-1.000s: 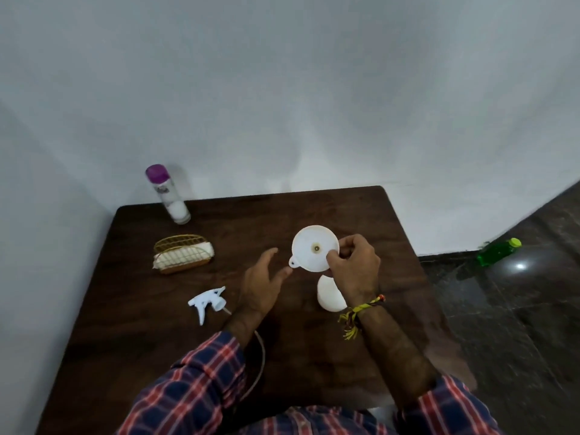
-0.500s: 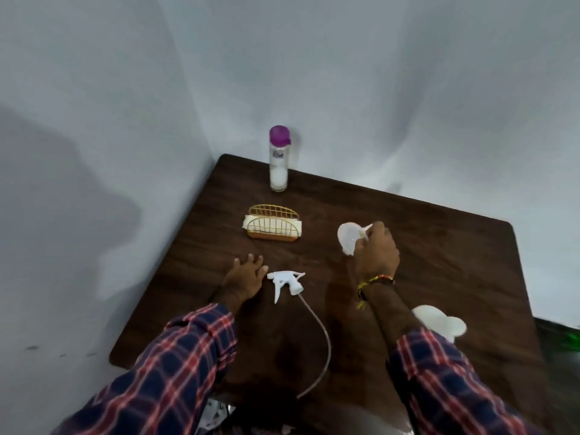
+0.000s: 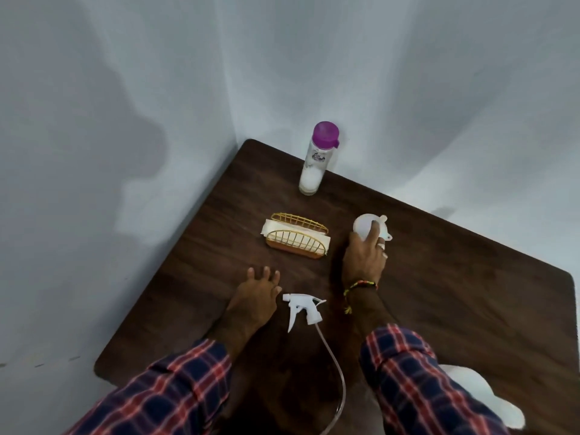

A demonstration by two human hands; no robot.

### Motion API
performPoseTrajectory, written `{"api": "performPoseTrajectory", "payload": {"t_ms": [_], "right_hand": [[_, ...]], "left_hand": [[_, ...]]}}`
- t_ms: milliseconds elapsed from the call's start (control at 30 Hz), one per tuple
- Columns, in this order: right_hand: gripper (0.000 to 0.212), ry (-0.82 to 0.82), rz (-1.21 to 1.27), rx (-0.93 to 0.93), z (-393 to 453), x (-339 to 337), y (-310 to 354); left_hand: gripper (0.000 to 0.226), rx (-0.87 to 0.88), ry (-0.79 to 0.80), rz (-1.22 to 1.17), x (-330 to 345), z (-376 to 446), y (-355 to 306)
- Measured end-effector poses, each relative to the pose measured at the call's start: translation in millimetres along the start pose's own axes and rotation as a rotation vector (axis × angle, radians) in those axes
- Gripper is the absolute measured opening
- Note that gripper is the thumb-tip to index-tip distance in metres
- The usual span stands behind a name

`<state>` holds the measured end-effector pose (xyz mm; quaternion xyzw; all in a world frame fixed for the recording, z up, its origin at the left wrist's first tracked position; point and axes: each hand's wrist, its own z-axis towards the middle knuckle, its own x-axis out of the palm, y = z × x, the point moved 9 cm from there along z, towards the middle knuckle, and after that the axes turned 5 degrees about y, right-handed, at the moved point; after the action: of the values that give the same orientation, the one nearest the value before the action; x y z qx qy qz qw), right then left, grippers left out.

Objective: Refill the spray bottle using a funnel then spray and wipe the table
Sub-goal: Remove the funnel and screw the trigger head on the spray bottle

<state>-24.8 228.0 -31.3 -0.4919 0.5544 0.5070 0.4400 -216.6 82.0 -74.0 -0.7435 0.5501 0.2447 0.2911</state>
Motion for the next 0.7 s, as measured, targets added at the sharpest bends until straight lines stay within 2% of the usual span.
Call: {"api": "performPoseTrajectory", "payload": {"t_ms": [100, 167, 267, 333, 533, 633, 700], "right_hand": [[0.016, 0.019, 0.020, -0.042, 8, 16, 1], [0.012, -0.054, -0.004, -0.055, 19, 6, -2], [0.013, -0.153, 0.085, 0.074, 32, -8, -22], [0.022, -0.106, 0.206, 0.130, 40, -3, -32], [0.040, 0.007, 0.233, 0.009, 69, -1, -31], [0.048, 0.011, 0.262, 0.042, 54, -18, -28], [0.044, 0.039, 0.357, 0.074, 25, -24, -21]], "left_hand": [[0.052, -0.004, 0.004, -0.029, 1, 1, 1], [0.052, 0.015, -0.005, 0.008, 4, 3, 1], [0.053, -0.001, -0.005, 0.025, 11, 7, 4], [0.053, -0.007, -0.003, 0.034, 9, 5, 3], [0.053, -0.003, 0.012, 0.083, 12, 8, 2], [0.052, 0.006, 0.001, 0.105, 8, 6, 1], [0.053, -0.008, -0.005, 0.039, 3, 2, 2]]}}
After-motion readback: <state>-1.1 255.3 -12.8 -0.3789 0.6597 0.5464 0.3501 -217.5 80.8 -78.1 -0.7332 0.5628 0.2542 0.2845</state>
